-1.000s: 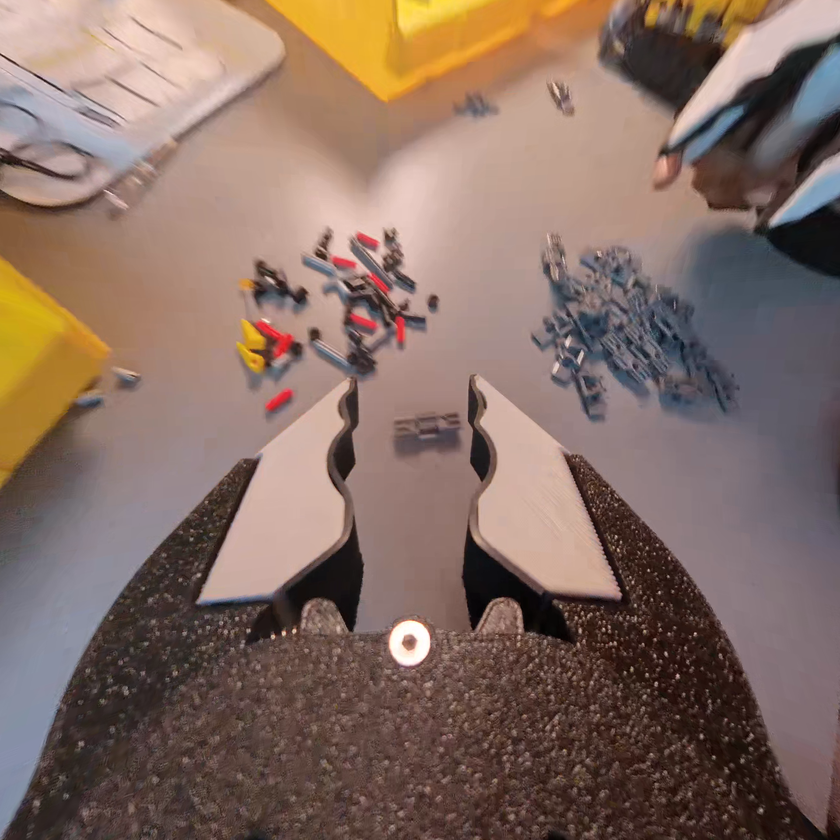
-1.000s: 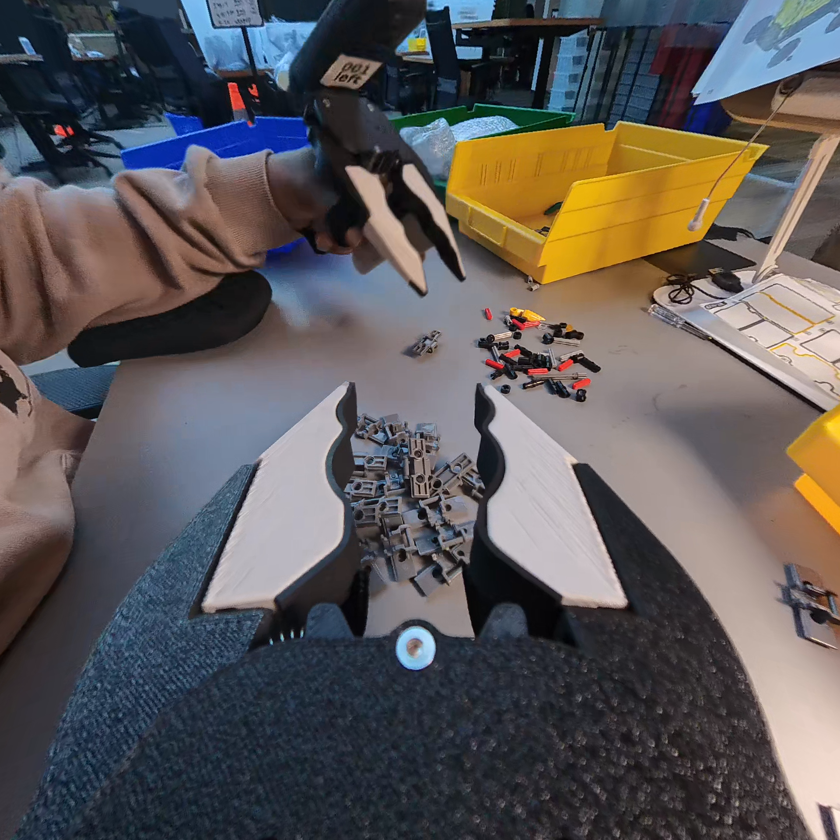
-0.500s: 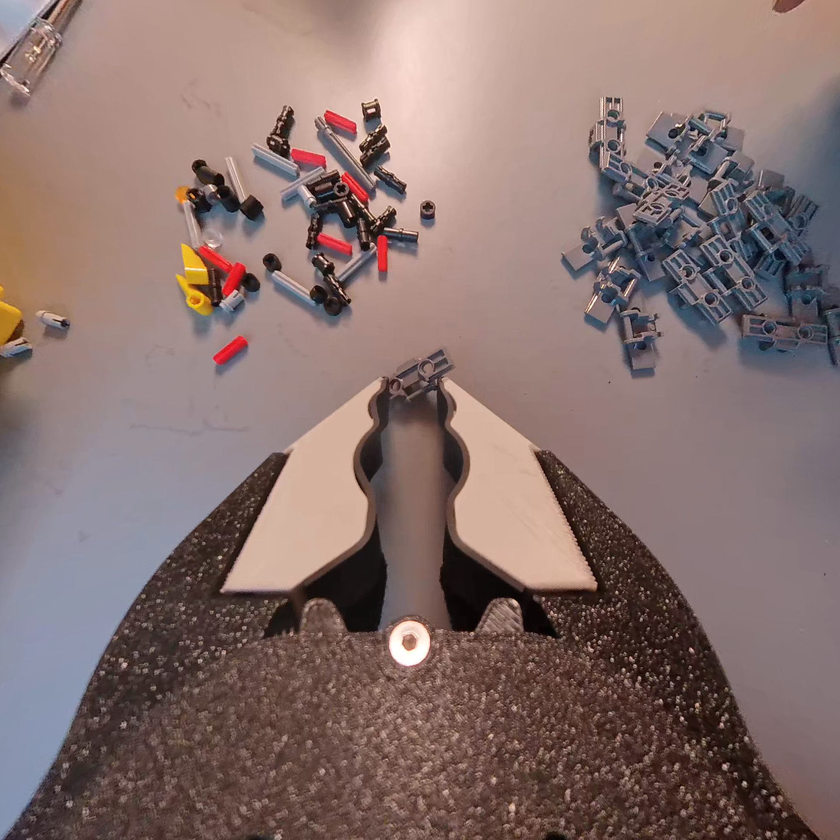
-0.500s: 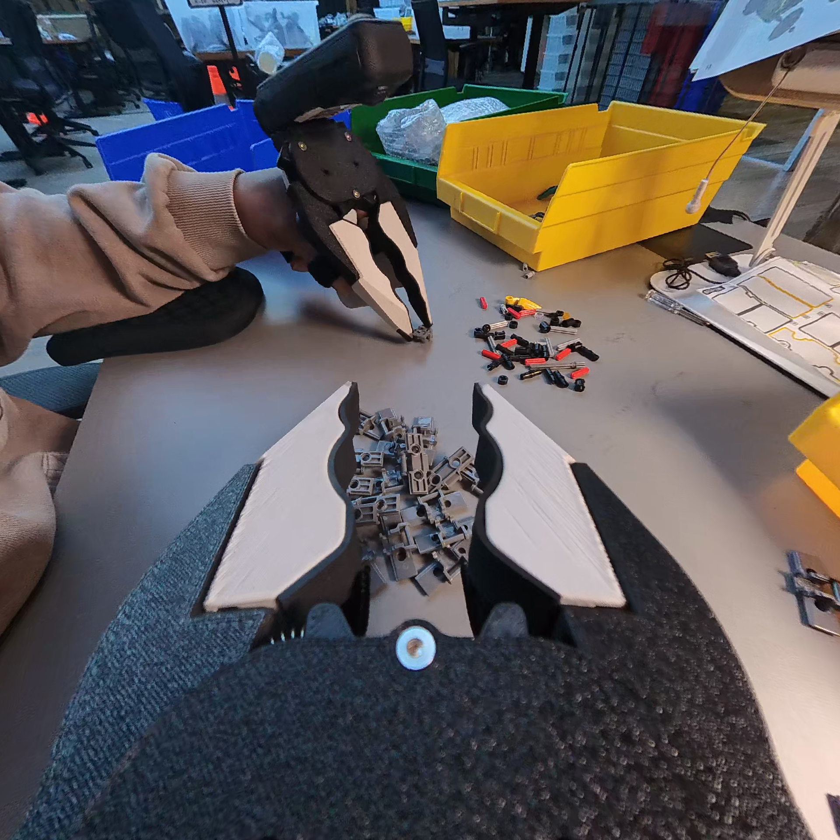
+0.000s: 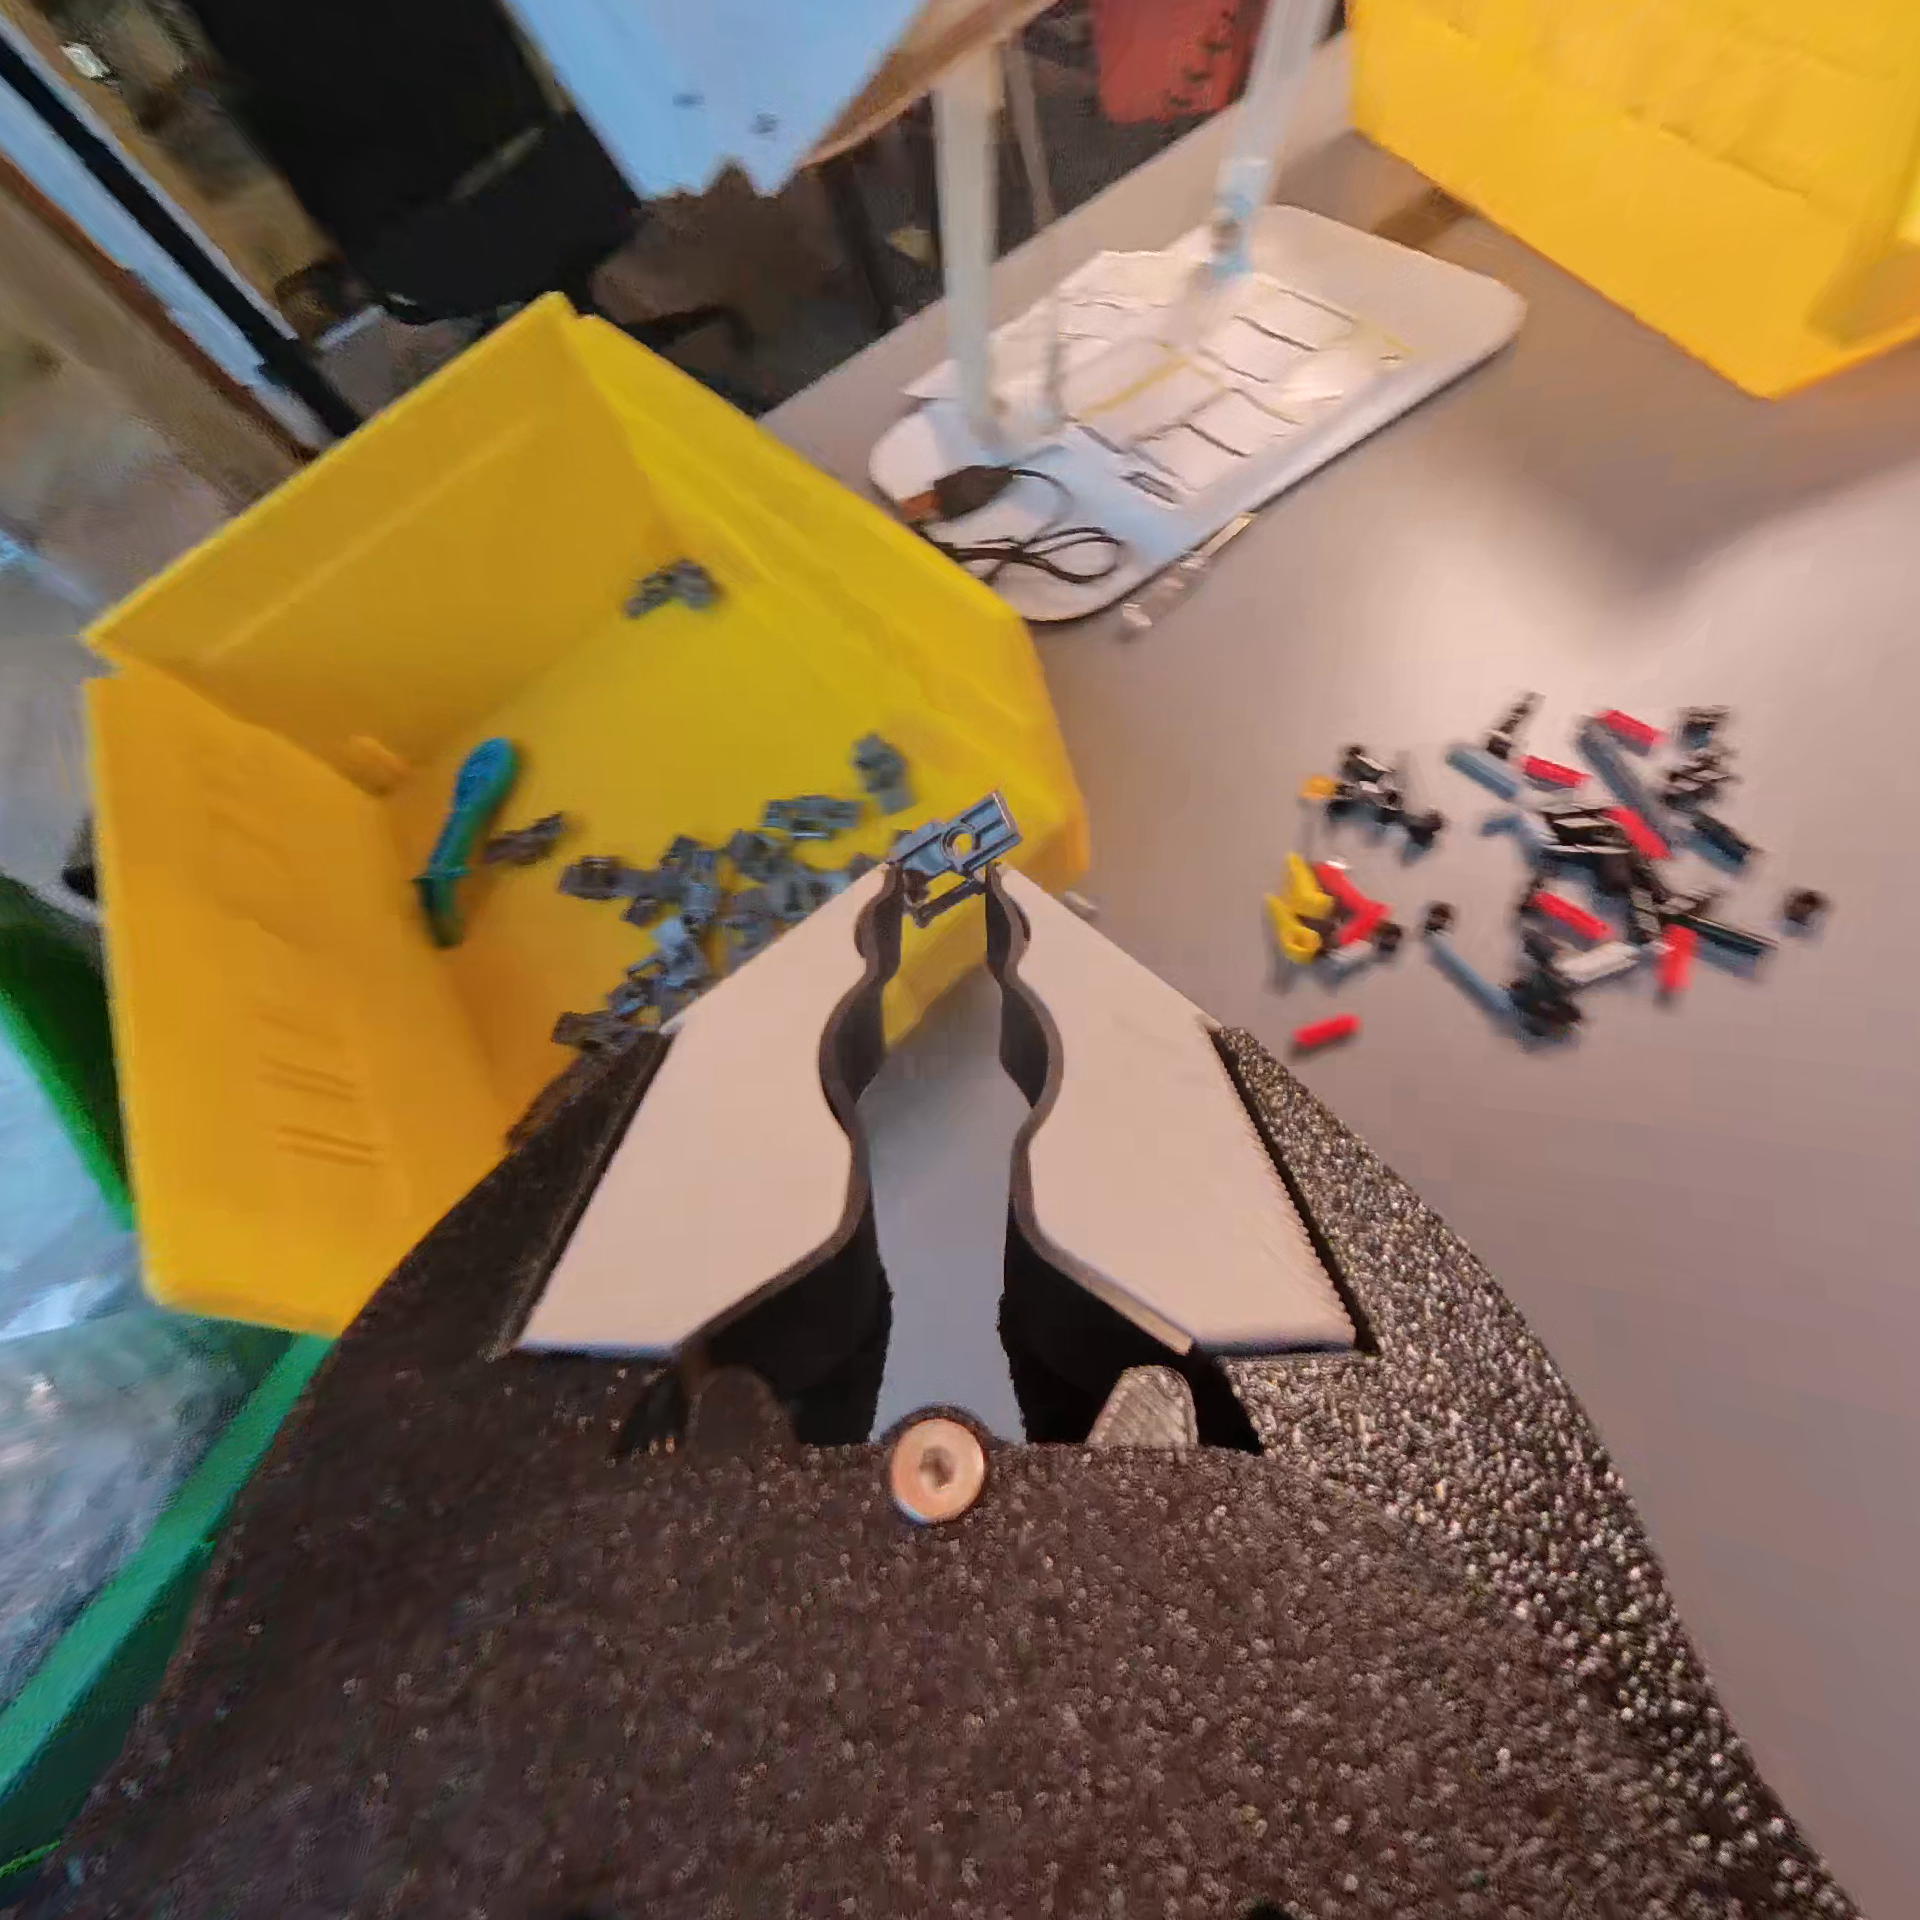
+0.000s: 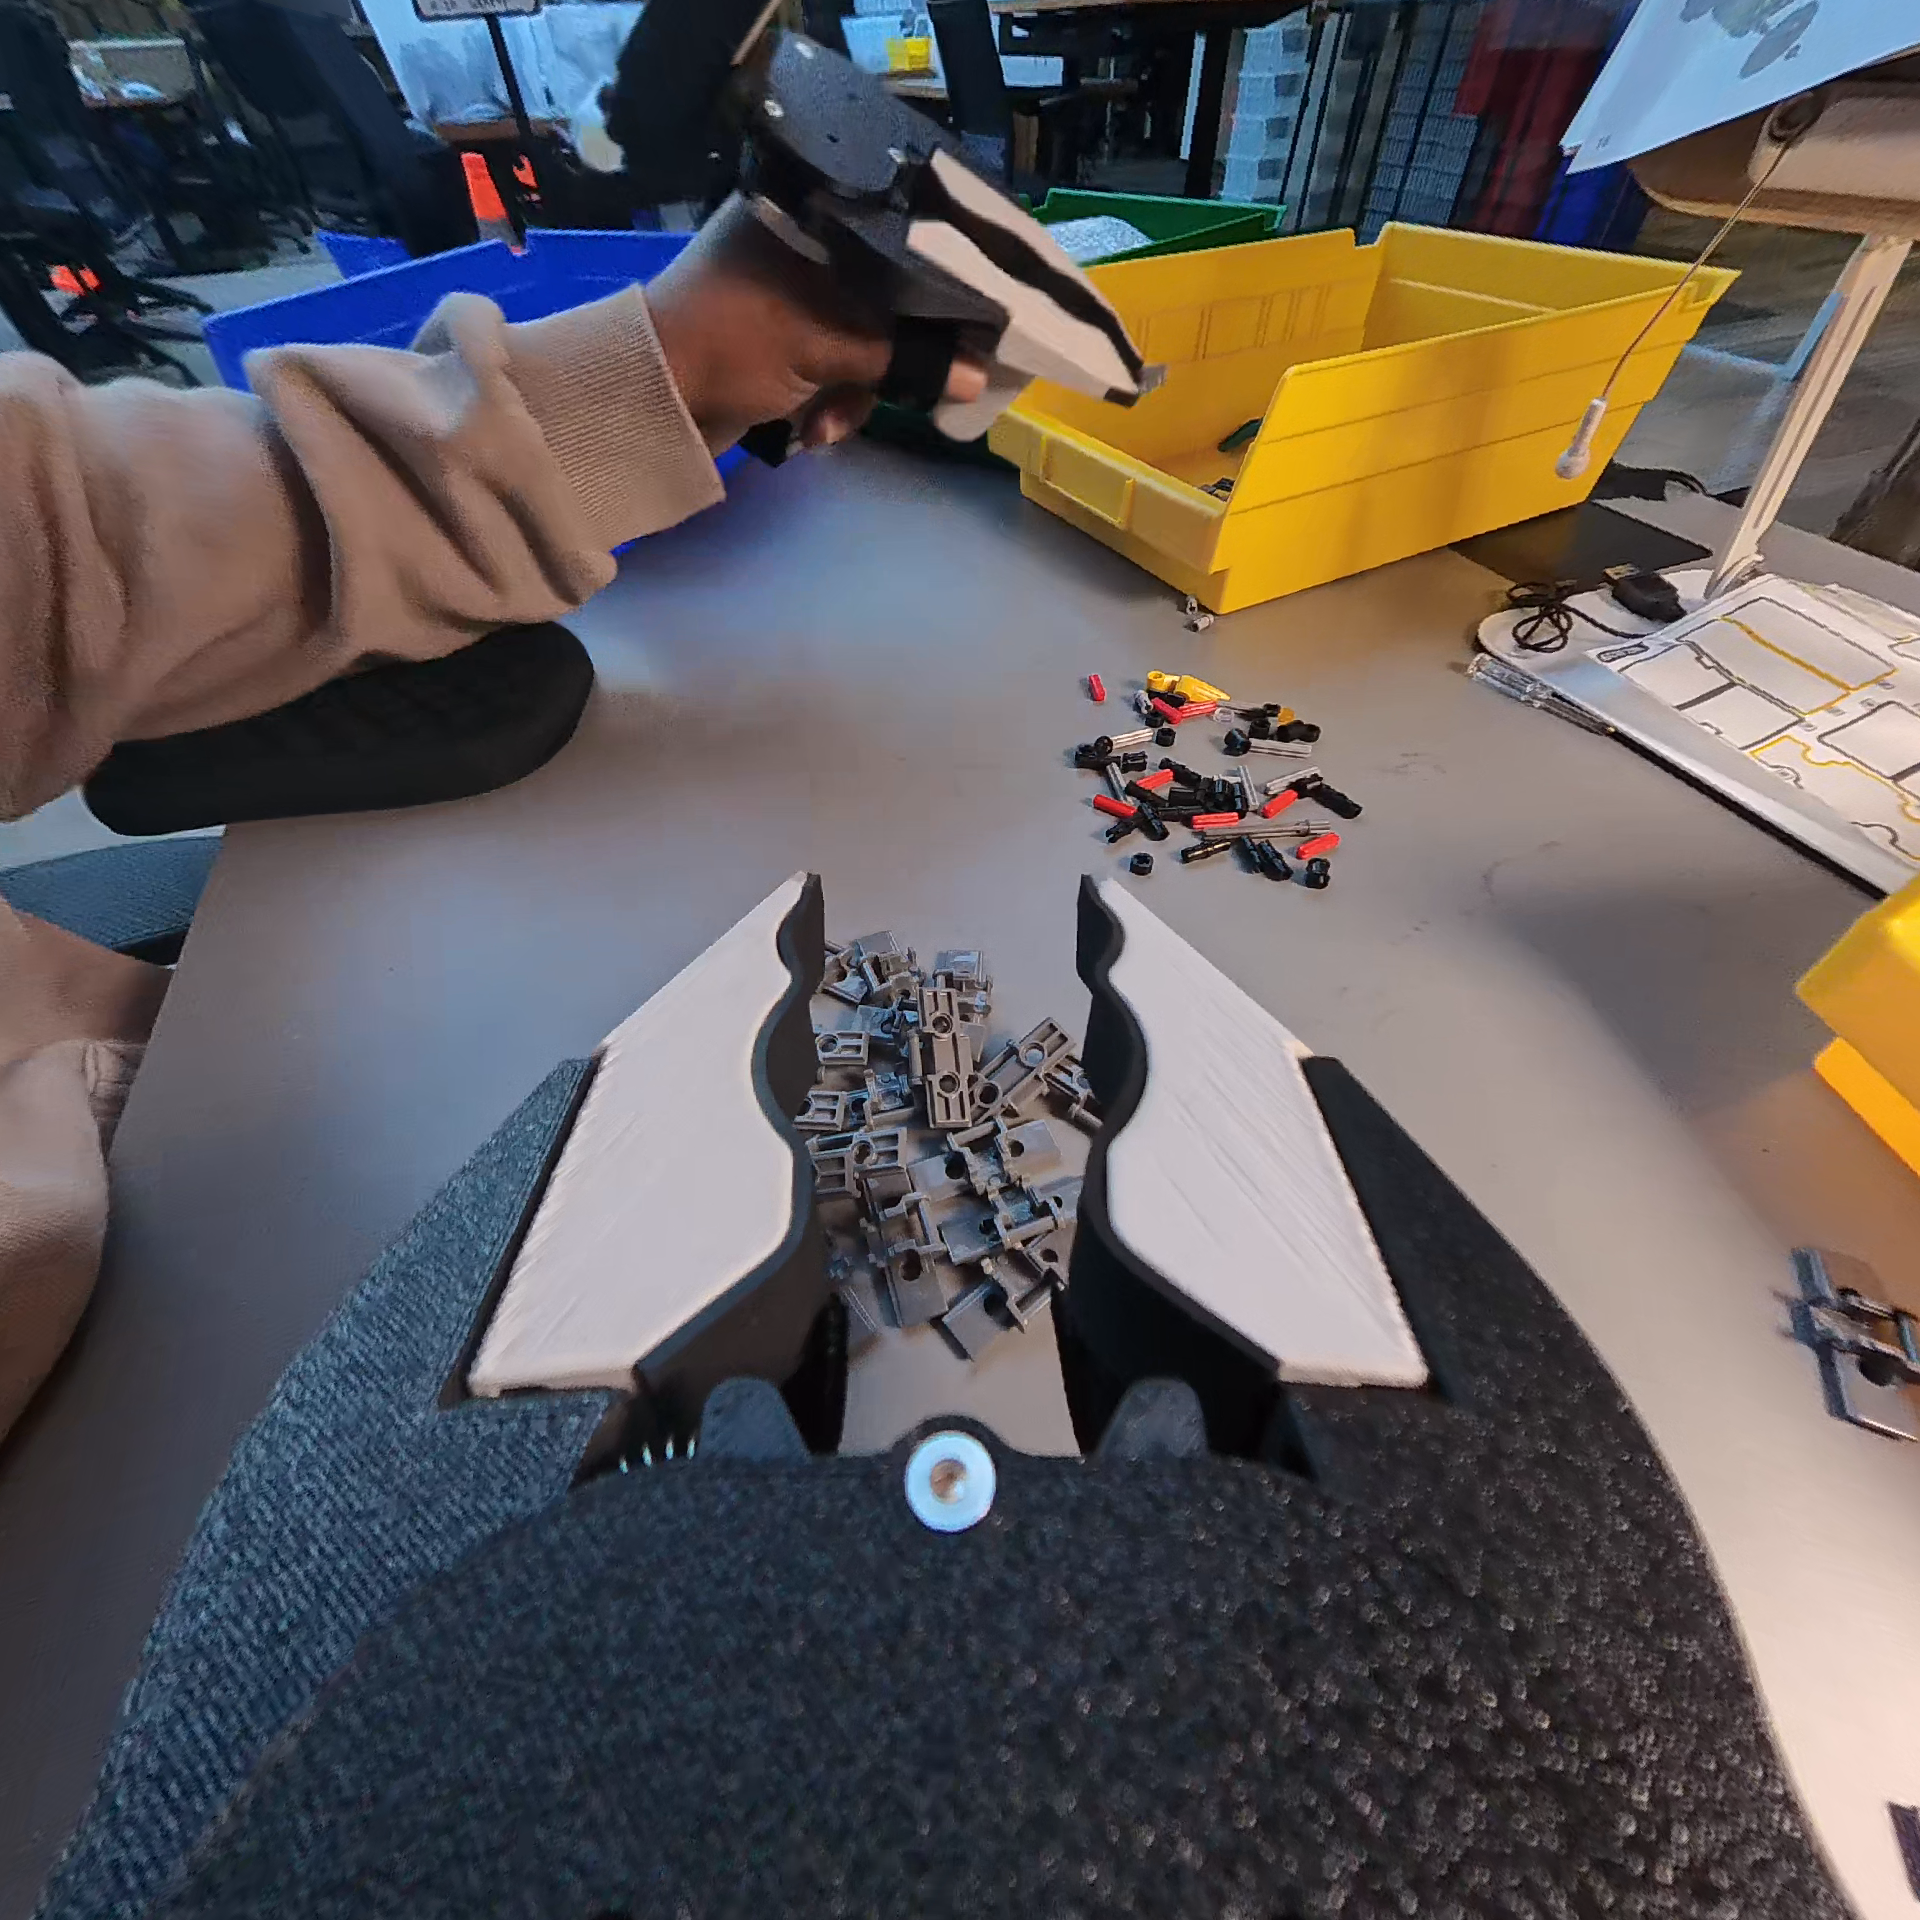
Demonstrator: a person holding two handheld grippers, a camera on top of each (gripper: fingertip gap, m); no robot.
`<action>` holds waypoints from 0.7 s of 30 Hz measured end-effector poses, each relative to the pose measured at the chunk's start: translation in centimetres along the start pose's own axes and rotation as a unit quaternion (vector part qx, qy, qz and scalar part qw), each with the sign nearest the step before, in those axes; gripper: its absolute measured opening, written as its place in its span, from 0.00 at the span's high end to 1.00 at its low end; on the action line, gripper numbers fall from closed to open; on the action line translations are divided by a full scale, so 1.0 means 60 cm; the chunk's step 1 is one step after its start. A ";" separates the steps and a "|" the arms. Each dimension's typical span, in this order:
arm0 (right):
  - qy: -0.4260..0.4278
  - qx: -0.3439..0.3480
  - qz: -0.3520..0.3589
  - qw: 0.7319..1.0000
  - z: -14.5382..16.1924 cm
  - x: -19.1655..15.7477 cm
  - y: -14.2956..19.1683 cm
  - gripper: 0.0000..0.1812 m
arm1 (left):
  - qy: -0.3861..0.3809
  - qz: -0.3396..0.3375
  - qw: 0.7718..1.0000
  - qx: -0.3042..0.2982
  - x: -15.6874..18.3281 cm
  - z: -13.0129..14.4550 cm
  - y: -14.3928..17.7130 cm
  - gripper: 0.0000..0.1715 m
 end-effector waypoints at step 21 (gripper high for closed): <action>-0.030 0.006 0.018 0.999 0.006 0.032 0.011 0.74 | -0.241 0.407 0.880 -0.035 0.359 0.049 0.057 0.68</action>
Point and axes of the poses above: each gripper's, where its closed fingertips meet, y back along the fingers, z out of its underside, x = y × z across the jaws, the point moved 4 cm from there along y, back along the fingers, and after that the axes turned 14 degrees about -x, right-handed, at the moved point
